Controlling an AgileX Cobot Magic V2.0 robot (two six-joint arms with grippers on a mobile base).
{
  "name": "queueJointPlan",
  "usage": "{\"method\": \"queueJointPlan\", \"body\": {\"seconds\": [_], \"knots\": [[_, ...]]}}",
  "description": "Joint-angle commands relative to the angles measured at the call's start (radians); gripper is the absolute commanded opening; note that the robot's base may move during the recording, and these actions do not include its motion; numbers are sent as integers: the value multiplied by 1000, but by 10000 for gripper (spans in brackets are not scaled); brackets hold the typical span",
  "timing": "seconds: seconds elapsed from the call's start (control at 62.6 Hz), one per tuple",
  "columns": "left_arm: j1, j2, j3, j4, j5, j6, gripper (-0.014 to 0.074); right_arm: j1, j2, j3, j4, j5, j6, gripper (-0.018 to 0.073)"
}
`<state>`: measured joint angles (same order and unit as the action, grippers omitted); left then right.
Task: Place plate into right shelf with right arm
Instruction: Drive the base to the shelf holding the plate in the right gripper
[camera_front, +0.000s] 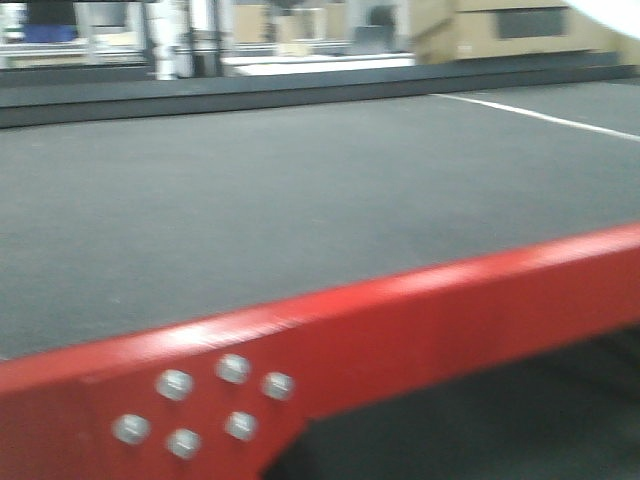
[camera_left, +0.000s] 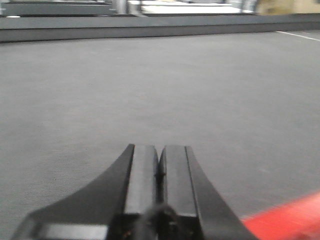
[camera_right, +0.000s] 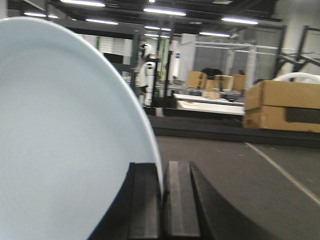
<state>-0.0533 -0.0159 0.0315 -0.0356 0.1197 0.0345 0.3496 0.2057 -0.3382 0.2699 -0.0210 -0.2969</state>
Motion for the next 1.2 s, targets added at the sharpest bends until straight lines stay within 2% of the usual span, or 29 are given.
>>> {"method": "queueJointPlan", "body": {"seconds": [0.0,1.183], "knots": [[1,-6,10,-6,-85,-3,-47,-7,11,-29,-7,-96,-8,56],[1,-6,10,-6,-85,-3,-47,-7,11,-29,-7,-96,-8,56]]}}
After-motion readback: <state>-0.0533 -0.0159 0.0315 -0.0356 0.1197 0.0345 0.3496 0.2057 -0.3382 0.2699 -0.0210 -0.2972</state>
